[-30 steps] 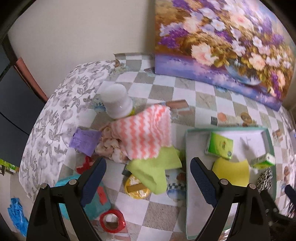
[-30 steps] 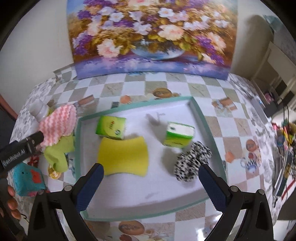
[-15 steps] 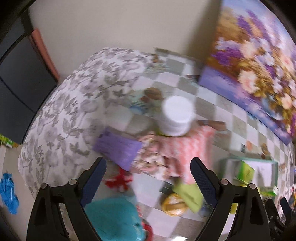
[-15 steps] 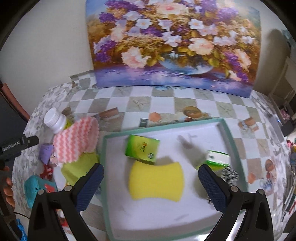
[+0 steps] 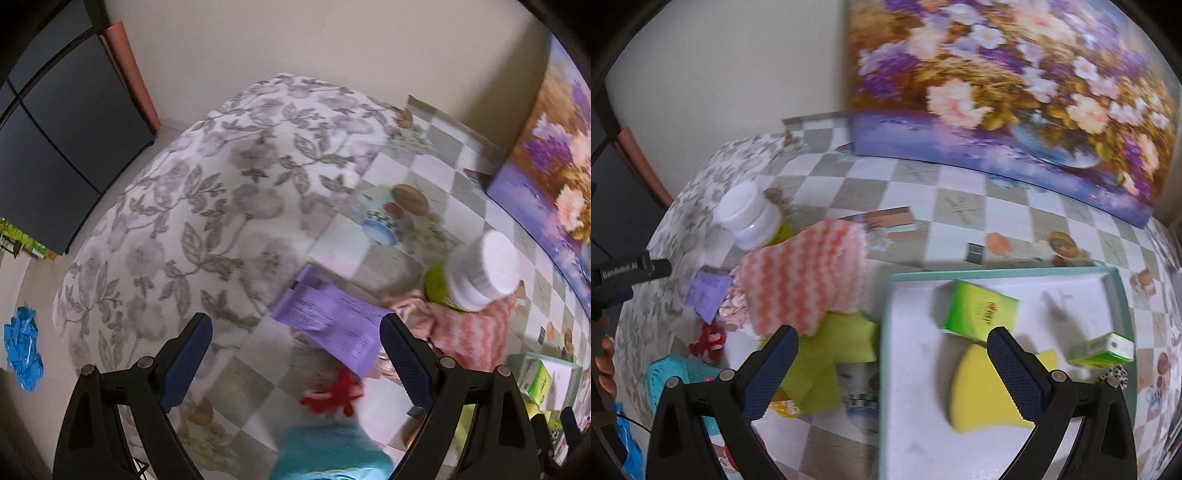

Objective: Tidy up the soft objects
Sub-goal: 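Grasp the pink-white striped cloth with the right gripper while the left approaches the purple packet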

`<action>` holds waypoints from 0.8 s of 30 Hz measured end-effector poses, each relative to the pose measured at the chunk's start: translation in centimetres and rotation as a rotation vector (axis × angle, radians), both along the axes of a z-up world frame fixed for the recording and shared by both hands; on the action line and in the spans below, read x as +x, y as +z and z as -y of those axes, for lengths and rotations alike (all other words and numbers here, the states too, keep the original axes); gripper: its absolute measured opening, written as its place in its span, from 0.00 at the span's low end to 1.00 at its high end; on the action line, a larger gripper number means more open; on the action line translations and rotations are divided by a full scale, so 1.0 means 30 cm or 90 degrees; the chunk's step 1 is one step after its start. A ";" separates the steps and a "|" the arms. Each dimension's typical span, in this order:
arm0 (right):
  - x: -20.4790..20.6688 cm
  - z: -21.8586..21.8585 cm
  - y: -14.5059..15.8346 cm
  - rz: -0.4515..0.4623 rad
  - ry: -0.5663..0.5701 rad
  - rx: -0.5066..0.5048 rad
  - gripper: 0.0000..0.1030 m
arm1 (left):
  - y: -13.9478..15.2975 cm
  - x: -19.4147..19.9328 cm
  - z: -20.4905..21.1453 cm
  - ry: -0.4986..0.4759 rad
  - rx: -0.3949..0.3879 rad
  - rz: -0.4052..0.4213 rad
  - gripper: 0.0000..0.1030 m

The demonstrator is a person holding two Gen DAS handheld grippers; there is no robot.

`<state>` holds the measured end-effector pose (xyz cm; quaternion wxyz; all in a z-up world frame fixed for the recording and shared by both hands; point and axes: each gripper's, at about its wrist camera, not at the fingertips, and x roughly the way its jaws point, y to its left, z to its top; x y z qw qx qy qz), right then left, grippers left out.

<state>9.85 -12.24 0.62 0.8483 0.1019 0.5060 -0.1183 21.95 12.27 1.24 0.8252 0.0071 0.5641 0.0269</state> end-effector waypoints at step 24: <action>0.165 -0.145 -0.098 0.015 0.064 0.059 1.00 | -0.143 0.068 -0.064 -0.023 -0.050 -0.066 0.90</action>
